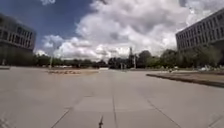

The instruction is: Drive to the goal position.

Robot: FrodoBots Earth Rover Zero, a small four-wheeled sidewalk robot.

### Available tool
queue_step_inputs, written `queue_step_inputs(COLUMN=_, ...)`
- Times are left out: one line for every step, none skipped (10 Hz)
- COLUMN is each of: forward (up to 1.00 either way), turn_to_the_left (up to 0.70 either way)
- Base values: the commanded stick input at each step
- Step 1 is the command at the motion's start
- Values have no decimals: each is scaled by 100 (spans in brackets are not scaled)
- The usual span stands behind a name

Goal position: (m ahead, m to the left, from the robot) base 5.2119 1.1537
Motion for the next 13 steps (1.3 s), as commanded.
queue_step_inputs(forward=100, turn_to_the_left=0)
queue_step_inputs(forward=100, turn_to_the_left=0)
queue_step_inputs(forward=100, turn_to_the_left=0)
queue_step_inputs(forward=100, turn_to_the_left=0)
queue_step_inputs(forward=100, turn_to_the_left=0)
queue_step_inputs(forward=100, turn_to_the_left=0)
queue_step_inputs(forward=100, turn_to_the_left=0)
queue_step_inputs(forward=100, turn_to_the_left=0)
queue_step_inputs(forward=100, turn_to_the_left=0)
queue_step_inputs(forward=100, turn_to_the_left=0)
queue_step_inputs(forward=100, turn_to_the_left=0)
queue_step_inputs(forward=100, turn_to_the_left=0)
queue_step_inputs(forward=100, turn_to_the_left=0)
